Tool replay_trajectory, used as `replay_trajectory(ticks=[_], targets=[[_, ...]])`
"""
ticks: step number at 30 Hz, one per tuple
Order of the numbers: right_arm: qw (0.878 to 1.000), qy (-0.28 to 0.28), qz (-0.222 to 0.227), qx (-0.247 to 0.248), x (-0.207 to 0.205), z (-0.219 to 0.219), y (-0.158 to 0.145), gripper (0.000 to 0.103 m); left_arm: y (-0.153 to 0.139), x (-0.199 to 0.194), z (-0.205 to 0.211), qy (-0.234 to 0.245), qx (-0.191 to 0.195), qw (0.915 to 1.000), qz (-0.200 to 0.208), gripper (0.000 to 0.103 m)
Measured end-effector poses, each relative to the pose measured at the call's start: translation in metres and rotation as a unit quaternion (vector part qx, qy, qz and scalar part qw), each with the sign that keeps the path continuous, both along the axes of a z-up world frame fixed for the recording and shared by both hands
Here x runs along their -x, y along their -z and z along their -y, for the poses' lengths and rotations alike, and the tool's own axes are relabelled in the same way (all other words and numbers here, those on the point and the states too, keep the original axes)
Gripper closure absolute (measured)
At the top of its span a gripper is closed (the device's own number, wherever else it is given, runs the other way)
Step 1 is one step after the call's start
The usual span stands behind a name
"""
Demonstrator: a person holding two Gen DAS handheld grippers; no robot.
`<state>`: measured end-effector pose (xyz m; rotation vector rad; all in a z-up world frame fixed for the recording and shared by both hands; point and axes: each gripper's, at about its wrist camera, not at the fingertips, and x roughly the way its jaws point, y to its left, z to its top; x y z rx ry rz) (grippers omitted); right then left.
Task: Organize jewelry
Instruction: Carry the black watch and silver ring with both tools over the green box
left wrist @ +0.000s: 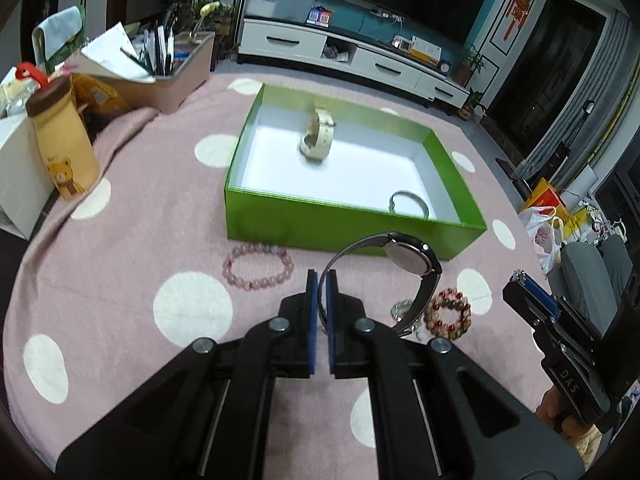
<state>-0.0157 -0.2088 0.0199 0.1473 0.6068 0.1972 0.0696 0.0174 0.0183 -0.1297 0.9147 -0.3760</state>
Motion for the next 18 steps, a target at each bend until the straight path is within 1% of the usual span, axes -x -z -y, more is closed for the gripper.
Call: replay_trajectory(ticks=[10,18], targets=[[0.999,0.002,0.037,-0.003,-0.016,-0.001,-0.019,0.082,-0.027,-0.019,0.014,-0.004,-0.012,0.9993,0.034,0.100],[0.998,0.015,0.056,-0.007,-0.042,0.005,-0.033,0.082,-0.038,-0.046,0.027,-0.011,-0.019,0.9986,0.048,0.100]])
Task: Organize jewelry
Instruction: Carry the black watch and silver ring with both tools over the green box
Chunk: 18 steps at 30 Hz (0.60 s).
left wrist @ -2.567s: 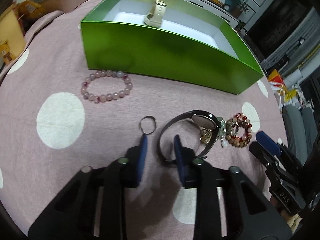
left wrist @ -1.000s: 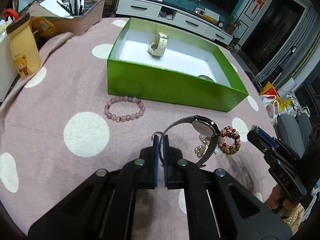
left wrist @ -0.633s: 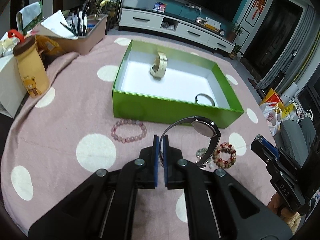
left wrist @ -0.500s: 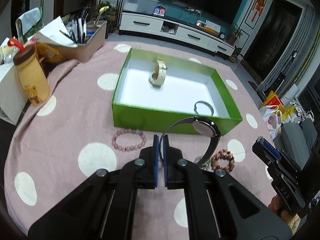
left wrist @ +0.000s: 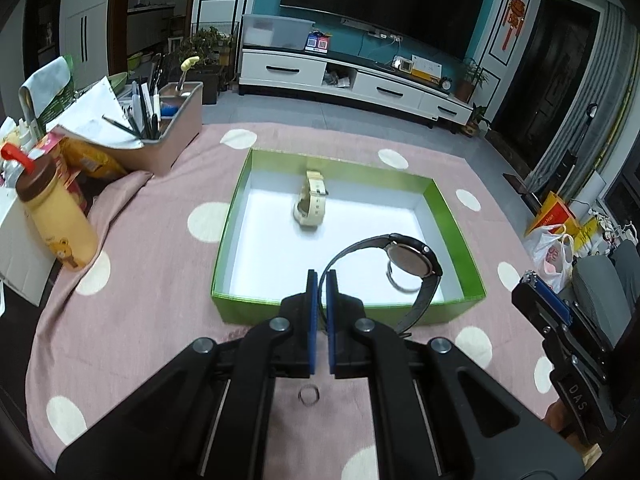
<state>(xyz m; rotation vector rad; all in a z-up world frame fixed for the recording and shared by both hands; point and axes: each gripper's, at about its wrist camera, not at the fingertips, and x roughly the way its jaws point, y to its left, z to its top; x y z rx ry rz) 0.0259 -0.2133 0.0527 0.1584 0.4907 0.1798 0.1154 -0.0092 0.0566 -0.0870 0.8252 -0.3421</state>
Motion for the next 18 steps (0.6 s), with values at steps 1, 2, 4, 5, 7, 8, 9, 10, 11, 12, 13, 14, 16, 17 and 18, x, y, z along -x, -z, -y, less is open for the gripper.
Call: replay_trajectory(ticks=[1,2,4,5,7,8,9,10,11,12,13,14,16,17,18], targets=[[1.000,0.002,0.001,-0.001,-0.005,0.001,-0.001,0.082,-0.001,-0.005,0.002,-0.002,-0.001,1.0000,0.000,0.100],[1.000,0.003,0.001,-0.001,-0.007,0.002,-0.002,0.082,-0.001,-0.011,0.003,-0.004,-0.001,1.0000,0.000,0.100],[1.000,0.006,0.000,-0.001,-0.016,0.002,-0.003,0.082,-0.001,-0.020,0.006,-0.009,-0.004,0.9999,0.000,0.100],[1.000,0.007,-0.001,0.000,-0.020,0.001,-0.003,0.082,0.000,-0.026,0.008,-0.012,-0.007,0.9999,-0.001,0.100],[1.000,0.008,-0.003,0.002,-0.027,0.001,-0.002,0.082,0.002,-0.035,0.010,-0.017,-0.009,0.9998,-0.004,0.100],[1.000,0.008,-0.005,0.001,-0.029,0.000,-0.002,0.082,0.004,-0.041,0.011,-0.020,-0.009,0.9997,-0.008,0.100],[1.000,0.008,-0.007,0.002,-0.033,0.000,-0.001,0.082,0.006,-0.046,0.011,-0.024,-0.009,0.9996,-0.011,0.100],[1.000,0.010,-0.011,0.003,-0.038,-0.001,0.001,0.082,0.008,-0.052,0.012,-0.027,-0.011,0.9995,-0.015,0.100],[1.000,0.011,-0.013,0.003,-0.042,-0.001,0.002,0.082,0.010,-0.054,0.013,-0.029,-0.012,0.9993,-0.018,0.100],[1.000,0.011,-0.017,0.003,-0.047,-0.002,0.004,0.082,0.013,-0.060,0.014,-0.033,-0.014,0.9991,-0.023,0.100],[1.000,0.012,-0.020,0.005,-0.050,-0.002,0.006,0.082,0.016,-0.064,0.015,-0.035,-0.016,0.9990,-0.025,0.100],[1.000,0.013,-0.023,0.006,-0.054,-0.003,0.008,0.082,0.019,-0.069,0.016,-0.037,-0.019,0.9988,-0.027,0.100],[0.999,0.014,-0.031,0.010,-0.061,-0.005,0.011,0.082,0.022,-0.075,0.018,-0.040,-0.022,0.9984,-0.032,0.100],[0.999,0.015,-0.035,0.013,-0.065,-0.006,0.013,0.082,0.025,-0.077,0.019,-0.041,-0.024,0.9983,-0.034,0.100],[0.999,0.015,-0.039,0.015,-0.067,-0.006,0.014,0.082,0.027,-0.080,0.020,-0.043,-0.026,0.9980,-0.037,0.100]])
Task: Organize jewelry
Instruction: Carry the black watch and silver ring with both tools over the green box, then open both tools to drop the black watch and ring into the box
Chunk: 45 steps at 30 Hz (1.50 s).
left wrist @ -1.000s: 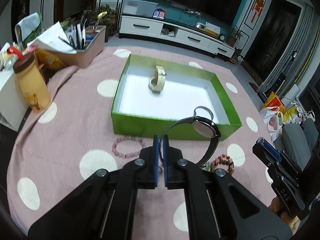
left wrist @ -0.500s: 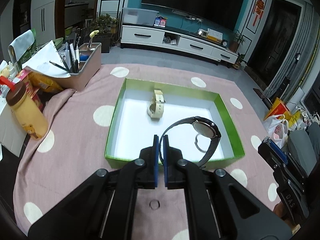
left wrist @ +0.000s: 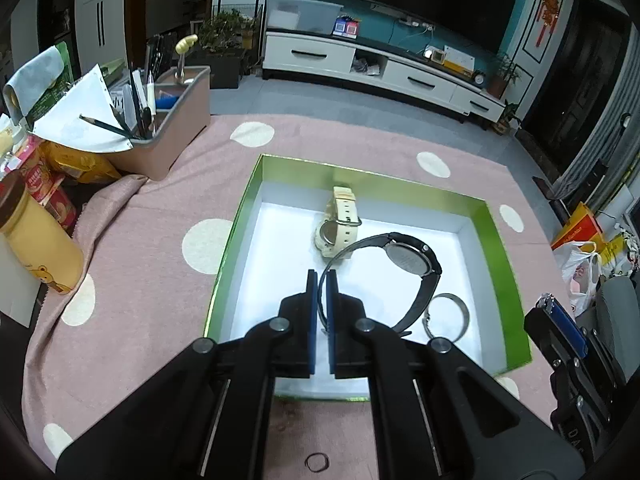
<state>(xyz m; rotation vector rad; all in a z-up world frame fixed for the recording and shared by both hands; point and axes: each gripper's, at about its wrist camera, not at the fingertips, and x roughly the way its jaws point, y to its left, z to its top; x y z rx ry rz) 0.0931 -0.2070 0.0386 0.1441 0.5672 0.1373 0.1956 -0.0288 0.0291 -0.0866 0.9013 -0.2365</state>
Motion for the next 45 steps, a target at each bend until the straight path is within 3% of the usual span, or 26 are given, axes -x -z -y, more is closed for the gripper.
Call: replay_trajectory(ticks=[17,21,25,27,29,37,39,45], targets=[[0.998,0.017,-0.056,0.010,-0.034,0.003,0.027,0.082,0.034,-0.017,0.017,0.001,-0.064,0.9978,-0.020,0.098],[0.998,0.019,-0.066,0.012,-0.039,0.004,0.029,0.082,0.034,-0.016,0.021,0.006,-0.071,0.9973,-0.018,0.092],[0.997,0.025,-0.069,0.010,-0.038,0.006,0.032,0.075,0.032,-0.014,0.023,0.008,-0.076,0.9970,-0.013,0.090],[0.997,0.029,-0.068,0.011,-0.037,0.007,0.031,0.066,0.032,-0.014,0.023,0.007,-0.076,0.9970,-0.012,0.075],[0.997,0.032,-0.066,0.006,-0.035,0.009,0.030,0.066,0.030,-0.012,0.021,0.006,-0.071,0.9974,-0.010,0.067],[0.998,0.033,-0.049,0.003,-0.015,0.010,0.018,0.058,0.021,-0.001,0.015,0.005,-0.071,0.9974,0.000,0.047],[0.998,0.034,-0.046,0.002,-0.009,0.009,0.016,0.045,0.017,0.004,0.013,0.006,-0.070,0.9975,0.004,0.039],[0.998,0.039,-0.045,0.002,0.019,0.007,0.014,0.032,0.010,0.028,0.003,0.005,-0.057,0.9983,0.007,0.025]])
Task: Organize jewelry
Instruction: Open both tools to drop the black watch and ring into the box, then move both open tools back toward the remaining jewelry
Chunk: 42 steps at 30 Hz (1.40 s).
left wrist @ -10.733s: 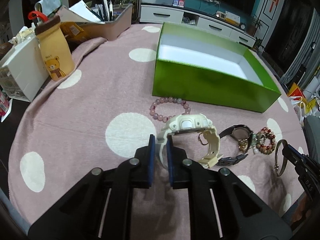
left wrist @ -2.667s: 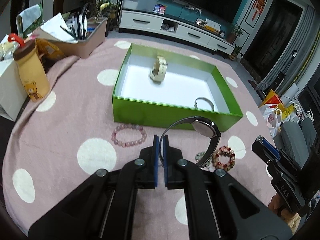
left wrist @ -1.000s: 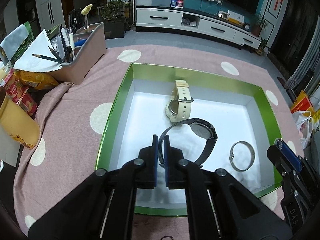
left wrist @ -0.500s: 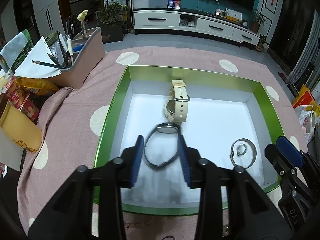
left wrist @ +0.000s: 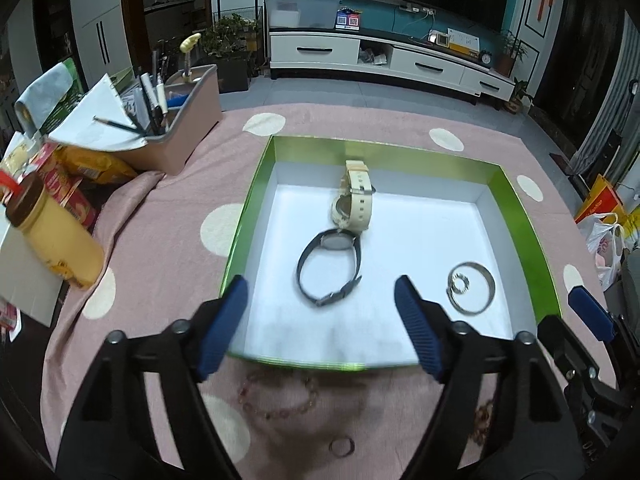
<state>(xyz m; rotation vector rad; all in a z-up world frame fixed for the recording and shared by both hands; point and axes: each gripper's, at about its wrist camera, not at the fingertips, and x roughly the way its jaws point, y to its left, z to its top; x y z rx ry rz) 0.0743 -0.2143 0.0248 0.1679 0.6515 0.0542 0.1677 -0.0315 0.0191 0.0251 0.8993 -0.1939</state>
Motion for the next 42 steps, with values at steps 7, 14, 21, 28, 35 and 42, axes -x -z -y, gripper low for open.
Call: replay_trajectory(ticks=[7,14,21,28,35,42], targets=[[1.000,0.005,-0.009,0.001,0.036,-0.001,-0.001,0.017,-0.002,0.032,-0.011,0.005,0.011,0.9999,-0.007,0.013],[1.000,0.004,-0.010,-0.014,0.072,0.002,-0.004,0.014,0.001,0.067,-0.023,0.010,0.016,0.9997,-0.016,0.011],[1.000,0.009,-0.015,-0.021,0.095,0.008,-0.002,0.013,0.008,0.096,-0.034,0.007,0.016,0.9995,-0.026,0.010],[0.999,0.014,-0.027,-0.023,0.110,0.011,0.005,0.013,0.012,0.115,-0.040,0.008,0.024,0.9991,-0.034,0.010],[0.998,0.014,-0.045,-0.028,0.123,0.017,0.016,0.013,0.017,0.132,-0.041,0.010,0.029,0.9989,-0.035,0.010],[0.996,0.035,-0.064,-0.048,0.132,0.037,0.028,0.013,0.027,0.137,-0.053,0.004,0.035,0.9985,-0.041,0.010]])
